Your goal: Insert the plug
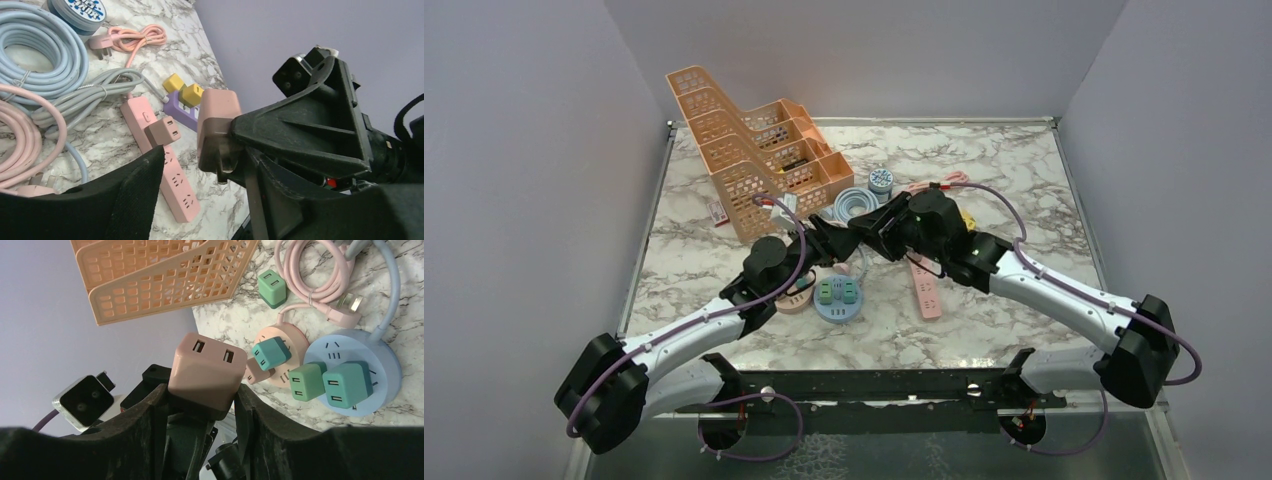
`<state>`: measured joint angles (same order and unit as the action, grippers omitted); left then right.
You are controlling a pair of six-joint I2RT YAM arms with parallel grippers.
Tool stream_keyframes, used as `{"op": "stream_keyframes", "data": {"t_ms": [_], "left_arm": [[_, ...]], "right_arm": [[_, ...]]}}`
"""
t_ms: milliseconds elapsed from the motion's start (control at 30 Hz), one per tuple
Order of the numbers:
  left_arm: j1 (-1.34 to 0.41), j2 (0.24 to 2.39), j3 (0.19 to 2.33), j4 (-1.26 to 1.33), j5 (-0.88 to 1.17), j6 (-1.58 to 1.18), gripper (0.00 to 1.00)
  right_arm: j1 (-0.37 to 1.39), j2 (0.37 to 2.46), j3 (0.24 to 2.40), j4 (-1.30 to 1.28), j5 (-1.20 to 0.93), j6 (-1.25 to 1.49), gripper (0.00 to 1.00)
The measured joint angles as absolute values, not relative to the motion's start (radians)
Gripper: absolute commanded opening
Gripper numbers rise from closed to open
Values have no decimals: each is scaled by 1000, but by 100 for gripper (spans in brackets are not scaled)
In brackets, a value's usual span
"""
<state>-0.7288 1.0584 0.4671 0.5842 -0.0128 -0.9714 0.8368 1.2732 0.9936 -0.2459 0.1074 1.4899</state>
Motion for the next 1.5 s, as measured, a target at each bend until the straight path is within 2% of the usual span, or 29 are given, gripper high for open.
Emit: {"op": "stream_keyframes", "data": {"t_ms": [100,167,233,267,433,567,767,1033,1300,1500], "left_arm": [[-729,1060,467,606,-19,-973,34],[-732,1064,470,619,-21,-971,18],[-733,1072,473,620,-25,-960,4],[-733,1076,476,619,-26,-952,0],[-733,1083,477,619,-27,-926,0],[-732,1069,471,618,-24,-883,0],[-717,985,450,600,70,-802,0],[-660,863,496,548,388,-702,0],[-649,860,661,537,649,-702,0],[-649,891,737,537,779,-709,0]], "right_arm": [[837,1290,1002,-239,88,1494,39],[836,1300,1003,-236,80,1496,42],[834,1311,1010,-240,80,1495,50],[833,1317,1015,-244,81,1493,58],[825,1320,1031,-263,81,1419,78],[792,1283,1033,-264,74,1241,82],[739,1118,1030,-260,9,900,82],[740,922,1031,-296,-224,552,82],[740,827,1031,-299,-410,465,82],[740,858,1031,-255,-503,492,76]]}}
